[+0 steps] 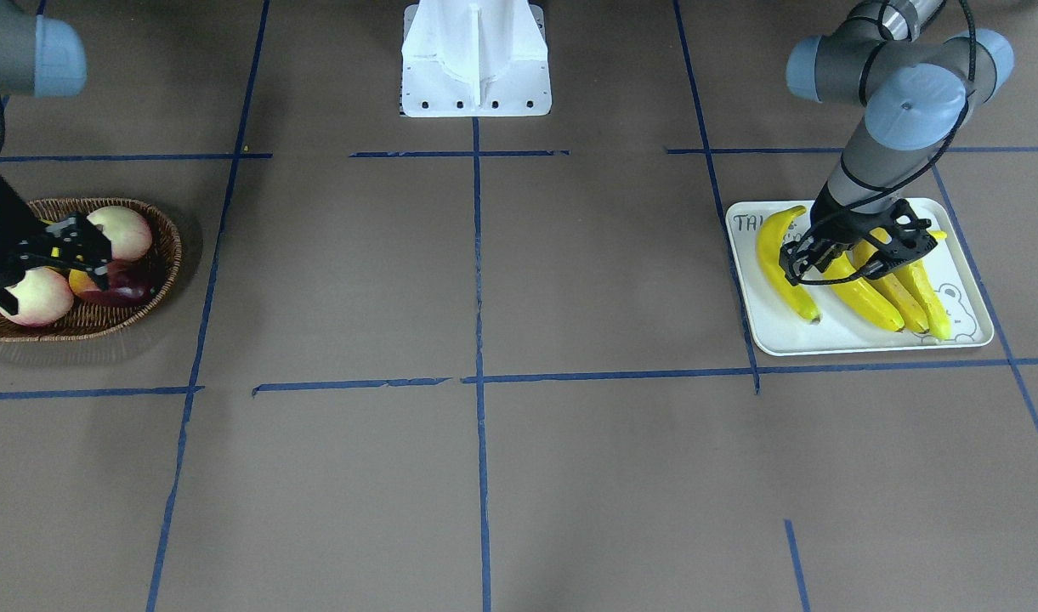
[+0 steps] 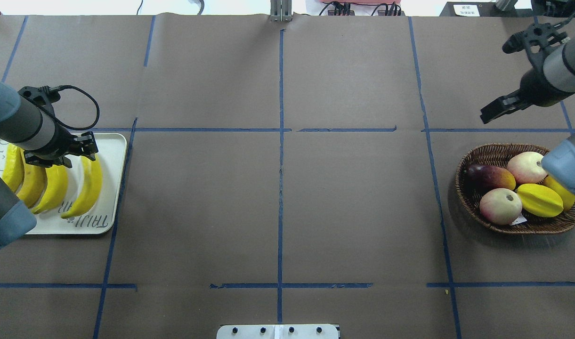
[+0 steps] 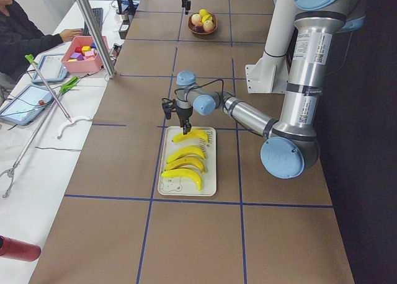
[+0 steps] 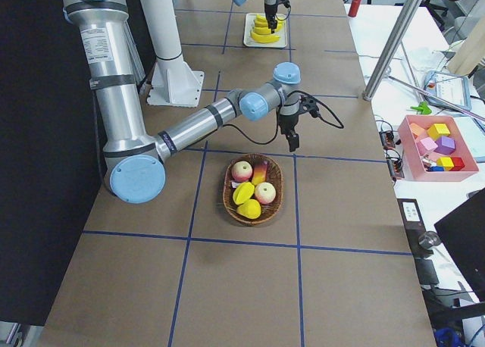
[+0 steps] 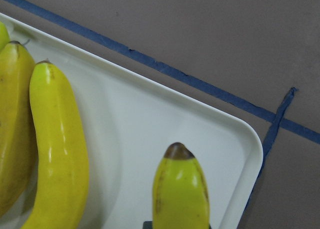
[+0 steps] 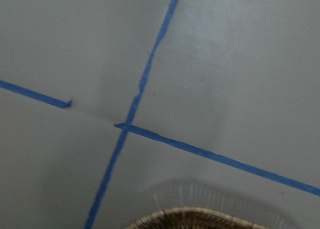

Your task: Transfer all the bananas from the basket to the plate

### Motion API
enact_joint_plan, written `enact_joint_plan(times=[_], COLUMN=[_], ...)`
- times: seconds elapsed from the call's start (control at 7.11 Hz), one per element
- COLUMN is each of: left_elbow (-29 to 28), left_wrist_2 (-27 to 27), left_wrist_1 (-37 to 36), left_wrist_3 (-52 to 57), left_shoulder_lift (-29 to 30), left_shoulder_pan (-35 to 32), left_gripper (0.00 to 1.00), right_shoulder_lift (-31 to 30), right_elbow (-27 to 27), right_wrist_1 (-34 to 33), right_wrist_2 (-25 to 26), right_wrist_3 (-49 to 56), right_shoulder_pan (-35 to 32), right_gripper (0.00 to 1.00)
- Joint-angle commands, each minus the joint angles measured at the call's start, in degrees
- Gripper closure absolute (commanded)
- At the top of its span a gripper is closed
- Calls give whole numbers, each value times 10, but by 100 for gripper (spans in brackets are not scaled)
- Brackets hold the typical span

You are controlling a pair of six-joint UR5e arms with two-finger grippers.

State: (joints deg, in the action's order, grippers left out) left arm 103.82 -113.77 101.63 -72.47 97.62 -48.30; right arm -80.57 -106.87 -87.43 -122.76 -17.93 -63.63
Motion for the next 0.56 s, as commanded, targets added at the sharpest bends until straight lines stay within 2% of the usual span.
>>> enact_joint_plan(times=[0.0, 0.28, 0.42], left_elbow=[0, 14, 26], left_wrist_2=[3, -3, -7], left_wrist_1=[1, -1, -3], left_wrist_3=[16, 32, 103], left_shoulder_lift=[-4, -7, -28], left_shoulder_pan=[-1, -11, -33], left_gripper=[1, 1, 1], right_shoulder_lift=[-23, -69, -107], right_elbow=[50, 57, 60], right_wrist_1=[-7, -5, -3], right_wrist_2=[-67, -71, -94], right_wrist_3=[98, 178, 207], right_shoulder_pan=[-73, -133, -148], right_gripper=[0, 0, 0])
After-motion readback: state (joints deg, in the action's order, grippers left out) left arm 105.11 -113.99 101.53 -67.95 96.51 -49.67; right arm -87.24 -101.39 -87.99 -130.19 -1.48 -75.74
